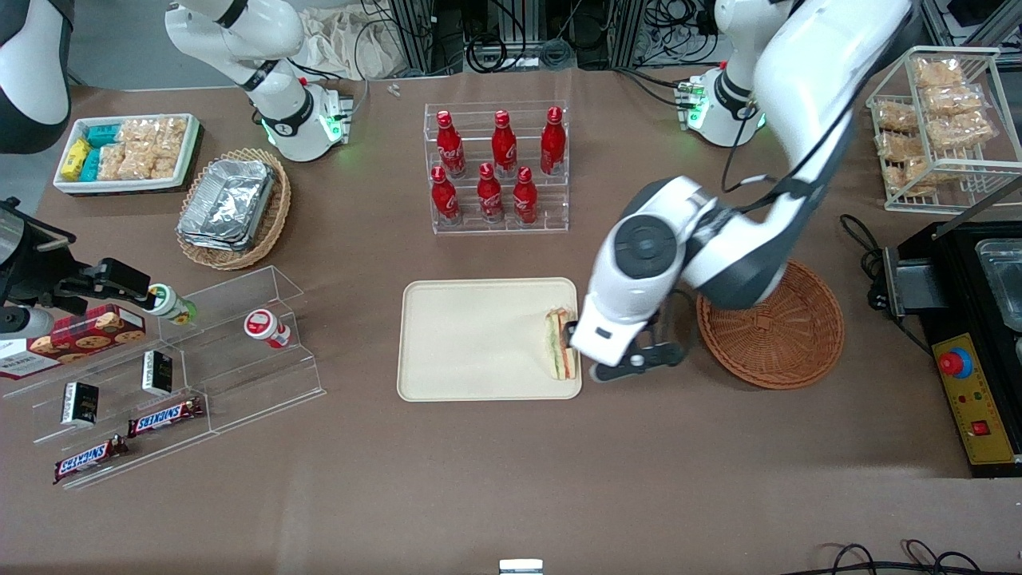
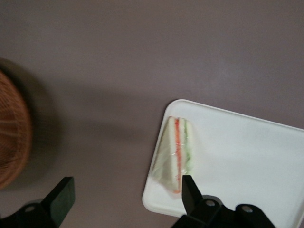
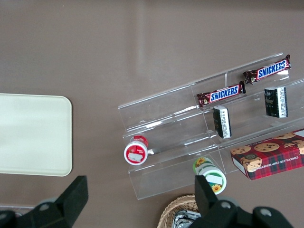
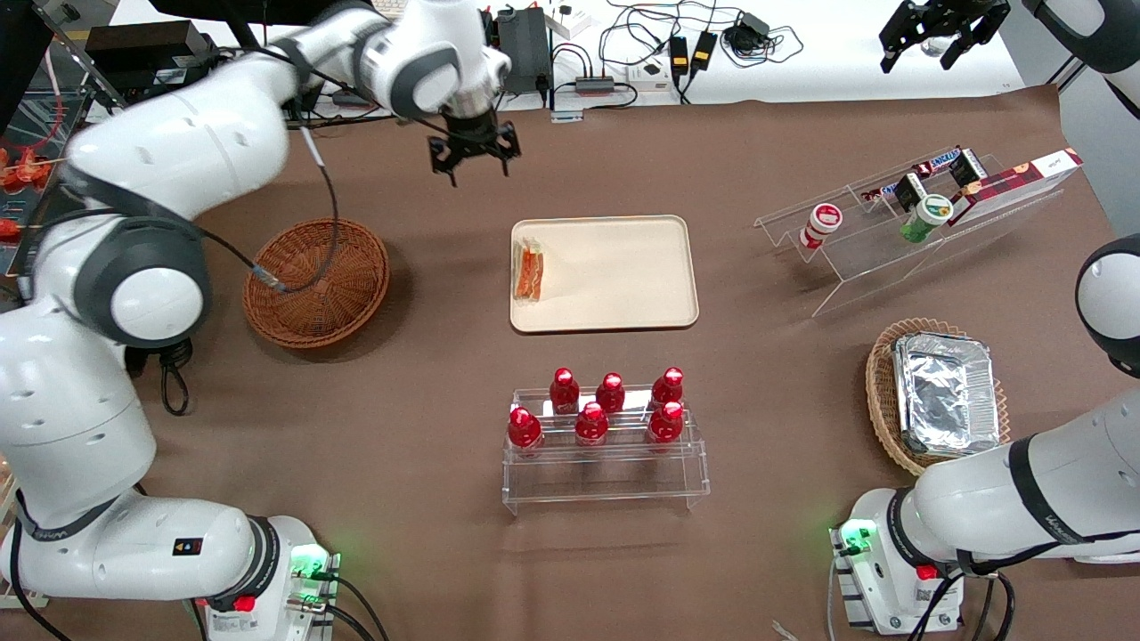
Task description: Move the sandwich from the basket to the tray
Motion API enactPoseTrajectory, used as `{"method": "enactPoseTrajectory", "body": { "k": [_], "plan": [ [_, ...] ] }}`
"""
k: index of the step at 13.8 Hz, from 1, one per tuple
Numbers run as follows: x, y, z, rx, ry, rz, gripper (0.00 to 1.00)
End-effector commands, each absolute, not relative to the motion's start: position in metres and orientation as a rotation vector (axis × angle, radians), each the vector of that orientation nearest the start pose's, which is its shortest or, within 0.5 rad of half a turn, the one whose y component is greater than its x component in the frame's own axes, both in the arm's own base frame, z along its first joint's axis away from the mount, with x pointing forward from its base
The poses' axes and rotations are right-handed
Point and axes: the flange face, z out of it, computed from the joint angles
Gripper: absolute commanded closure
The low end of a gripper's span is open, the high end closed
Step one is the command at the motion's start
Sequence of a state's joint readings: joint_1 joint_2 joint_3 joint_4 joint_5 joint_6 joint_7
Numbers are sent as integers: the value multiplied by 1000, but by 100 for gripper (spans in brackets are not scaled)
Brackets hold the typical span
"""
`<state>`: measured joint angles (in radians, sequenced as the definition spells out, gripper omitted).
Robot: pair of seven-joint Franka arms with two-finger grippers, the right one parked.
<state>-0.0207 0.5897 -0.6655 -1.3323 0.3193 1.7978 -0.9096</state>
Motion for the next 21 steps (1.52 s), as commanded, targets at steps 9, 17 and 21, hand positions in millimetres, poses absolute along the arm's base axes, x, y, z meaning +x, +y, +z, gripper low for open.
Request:
{"method": "enactPoseTrajectory", "body": {
  "k": [9, 17, 21],
  "plan": [
    [591, -92, 567, -3146, 269, 212, 0],
    [580, -28, 556, -3102, 474, 226, 0],
    [593, -42, 569, -3094, 486, 160, 0]
  ]
}}
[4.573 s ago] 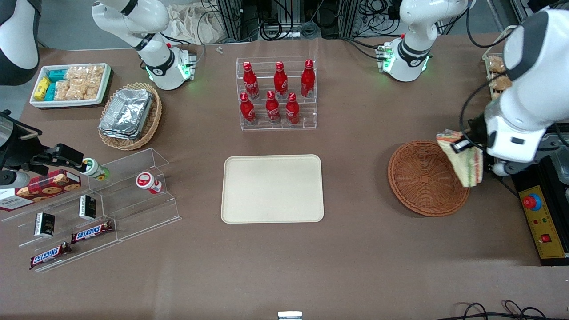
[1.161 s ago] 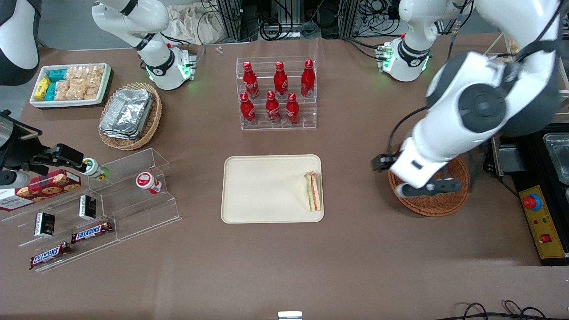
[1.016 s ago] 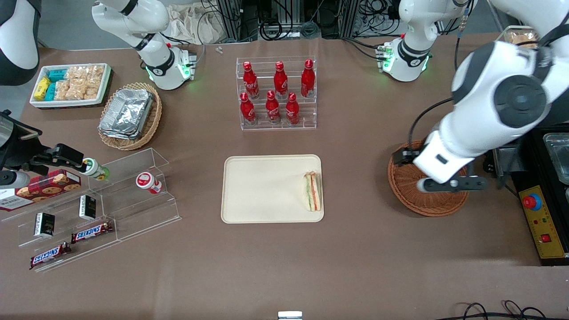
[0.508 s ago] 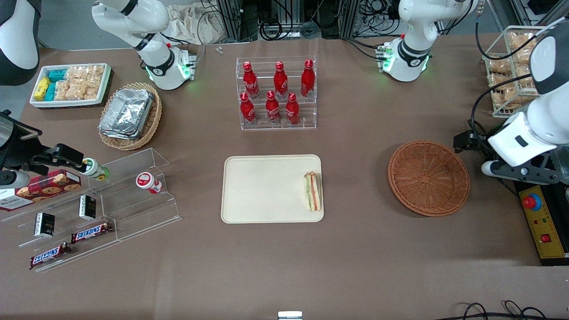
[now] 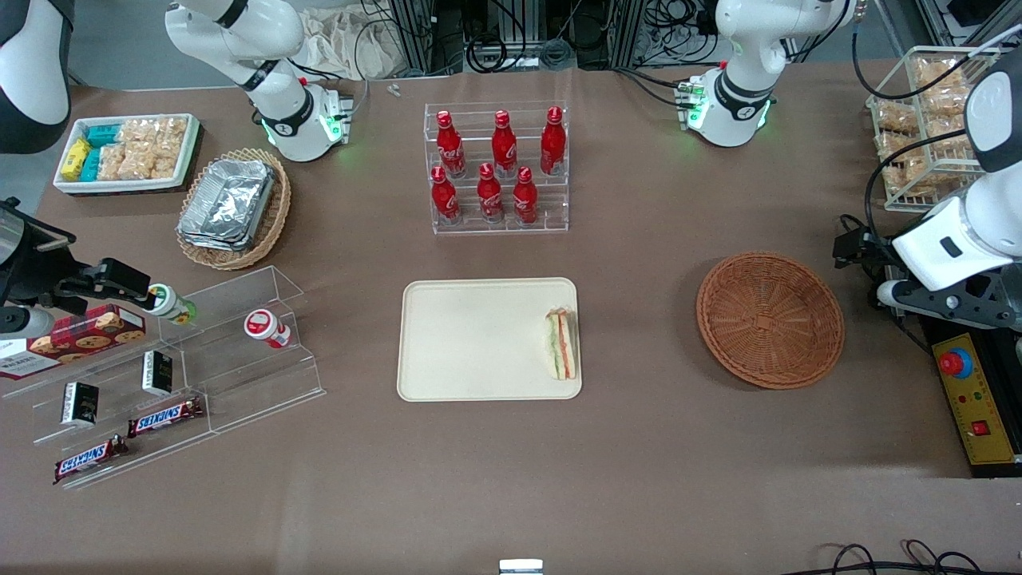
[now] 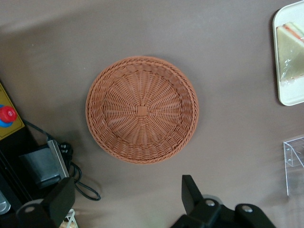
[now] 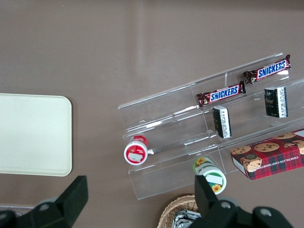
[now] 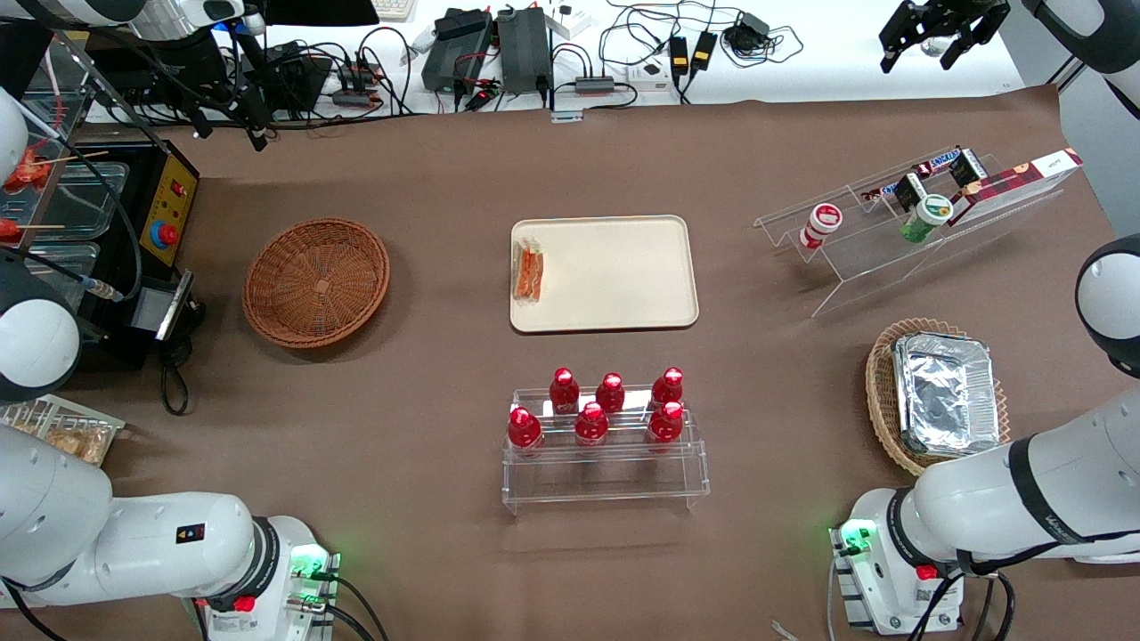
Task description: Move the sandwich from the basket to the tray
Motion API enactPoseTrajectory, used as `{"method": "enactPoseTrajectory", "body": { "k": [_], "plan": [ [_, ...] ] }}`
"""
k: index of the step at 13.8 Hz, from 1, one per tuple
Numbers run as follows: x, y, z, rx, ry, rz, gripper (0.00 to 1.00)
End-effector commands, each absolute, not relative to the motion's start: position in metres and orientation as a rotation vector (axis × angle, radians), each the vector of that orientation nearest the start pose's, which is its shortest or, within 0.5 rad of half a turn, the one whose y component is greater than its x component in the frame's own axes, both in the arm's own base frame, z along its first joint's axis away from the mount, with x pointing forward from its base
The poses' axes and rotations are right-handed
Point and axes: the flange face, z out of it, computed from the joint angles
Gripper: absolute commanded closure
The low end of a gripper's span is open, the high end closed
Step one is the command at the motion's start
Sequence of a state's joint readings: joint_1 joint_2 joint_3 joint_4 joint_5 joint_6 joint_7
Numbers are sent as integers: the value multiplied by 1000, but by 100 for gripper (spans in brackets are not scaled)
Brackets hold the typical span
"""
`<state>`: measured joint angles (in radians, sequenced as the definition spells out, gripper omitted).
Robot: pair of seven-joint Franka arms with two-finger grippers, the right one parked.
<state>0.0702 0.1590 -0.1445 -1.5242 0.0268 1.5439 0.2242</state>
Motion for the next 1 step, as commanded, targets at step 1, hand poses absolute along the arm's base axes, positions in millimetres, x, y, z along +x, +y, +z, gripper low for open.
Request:
{"method": "enactPoseTrajectory", "body": {
  "k": [1],
  "plan": [
    [595, -47, 572, -3098, 474, 148, 0]
  ]
}}
